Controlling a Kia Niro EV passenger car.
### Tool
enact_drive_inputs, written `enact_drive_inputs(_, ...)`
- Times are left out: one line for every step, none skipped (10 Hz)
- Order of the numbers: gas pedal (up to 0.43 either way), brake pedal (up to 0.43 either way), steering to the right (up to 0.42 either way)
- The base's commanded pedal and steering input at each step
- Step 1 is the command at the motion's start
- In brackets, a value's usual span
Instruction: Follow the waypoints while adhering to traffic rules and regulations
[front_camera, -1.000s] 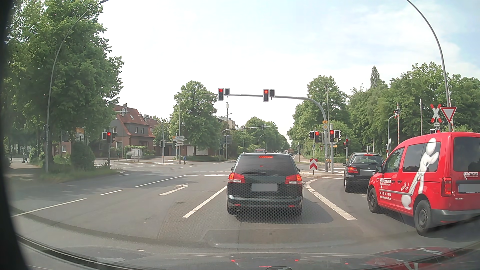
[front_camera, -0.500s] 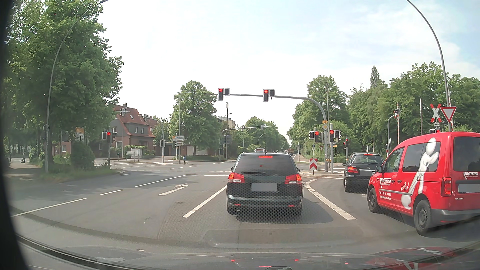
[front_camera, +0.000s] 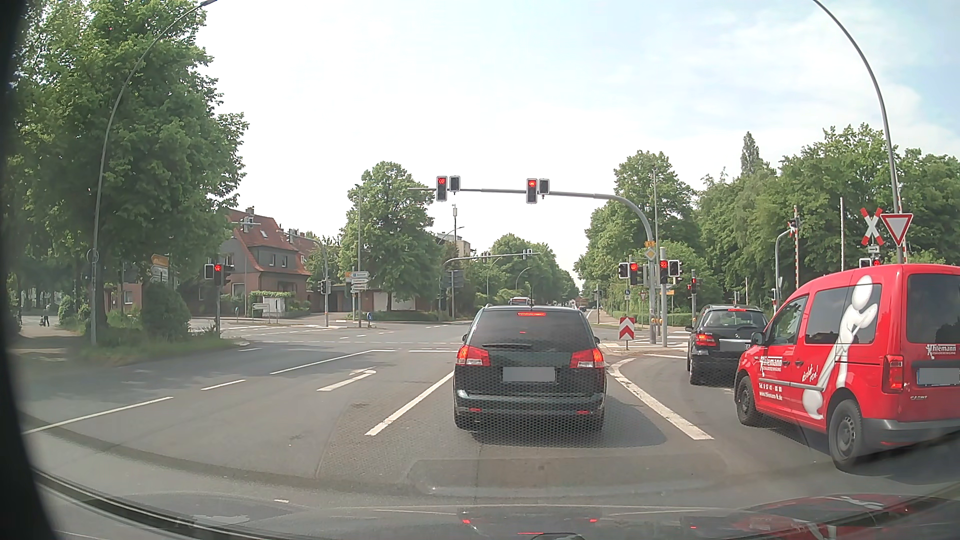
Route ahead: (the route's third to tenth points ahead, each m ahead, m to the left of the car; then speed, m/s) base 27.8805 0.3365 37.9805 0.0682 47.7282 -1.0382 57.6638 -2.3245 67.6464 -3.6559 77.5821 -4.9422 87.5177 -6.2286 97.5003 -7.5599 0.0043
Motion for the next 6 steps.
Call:
enact_drive_inputs(0.000,0.000,0.000)
enact_drive_inputs(0.000,0.000,0.000)
enact_drive_inputs(0.000,0.000,0.000)
enact_drive_inputs(0.000,0.000,0.000)
enact_drive_inputs(0.000,0.000,0.000)
enact_drive_inputs(0.000,0.000,0.000)
